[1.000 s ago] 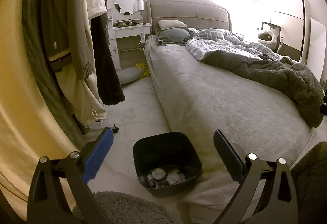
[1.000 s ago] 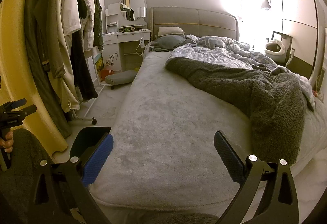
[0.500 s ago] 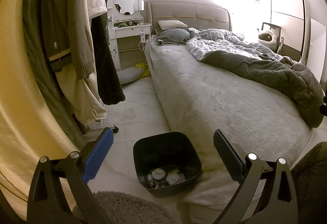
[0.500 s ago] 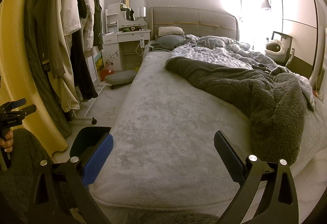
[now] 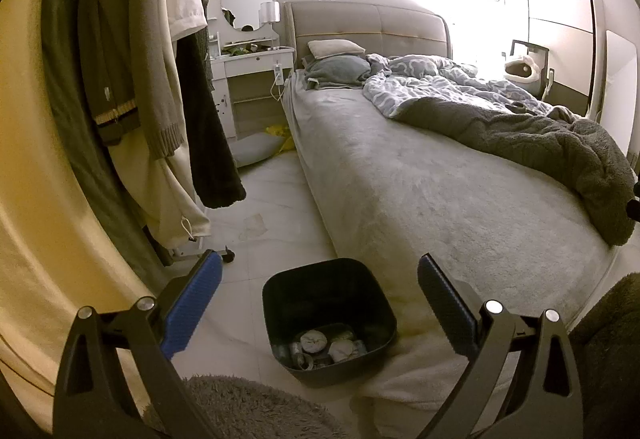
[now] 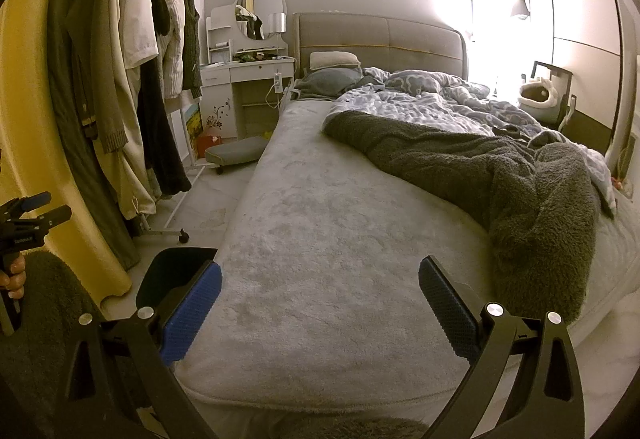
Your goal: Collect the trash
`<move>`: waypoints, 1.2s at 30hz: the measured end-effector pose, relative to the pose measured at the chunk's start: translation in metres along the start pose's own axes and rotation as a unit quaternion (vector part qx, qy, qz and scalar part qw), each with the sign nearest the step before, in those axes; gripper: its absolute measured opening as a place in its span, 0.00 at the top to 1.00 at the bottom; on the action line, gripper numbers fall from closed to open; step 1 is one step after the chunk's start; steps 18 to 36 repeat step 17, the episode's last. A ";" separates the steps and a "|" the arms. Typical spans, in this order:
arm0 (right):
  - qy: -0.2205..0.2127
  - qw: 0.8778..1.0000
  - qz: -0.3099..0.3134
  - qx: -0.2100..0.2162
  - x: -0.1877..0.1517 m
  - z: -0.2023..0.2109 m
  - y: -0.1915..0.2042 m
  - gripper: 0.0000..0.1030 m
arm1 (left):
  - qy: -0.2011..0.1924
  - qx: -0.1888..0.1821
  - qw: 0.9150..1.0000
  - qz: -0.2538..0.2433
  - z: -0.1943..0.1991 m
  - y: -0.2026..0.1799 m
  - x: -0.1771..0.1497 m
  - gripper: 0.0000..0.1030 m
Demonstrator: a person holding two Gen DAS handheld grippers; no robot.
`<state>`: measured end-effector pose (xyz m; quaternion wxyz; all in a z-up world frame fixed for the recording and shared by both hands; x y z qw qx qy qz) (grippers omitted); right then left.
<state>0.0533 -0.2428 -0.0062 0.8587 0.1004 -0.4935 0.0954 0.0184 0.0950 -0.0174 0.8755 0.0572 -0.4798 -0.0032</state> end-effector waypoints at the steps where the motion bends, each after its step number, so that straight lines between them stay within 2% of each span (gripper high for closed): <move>1: 0.001 1.000 0.000 0.000 0.000 0.000 0.000 0.03 | 0.000 0.000 1.000 -0.001 0.000 0.001 0.000 0.03; 36: 0.000 1.000 0.000 0.000 0.000 0.000 0.000 0.03 | 0.003 0.003 1.000 -0.003 -0.001 0.003 0.001 0.03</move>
Point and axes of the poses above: each gripper's, at about its wrist camera, not at the fingertips, and z roughly against the way its jaws point, y to its left, x to its top, the point moved 6 cm from there along -z, roughly the way its jaws point, and after that the axes turned 3 degrees about -z, right-handed, at the moved point
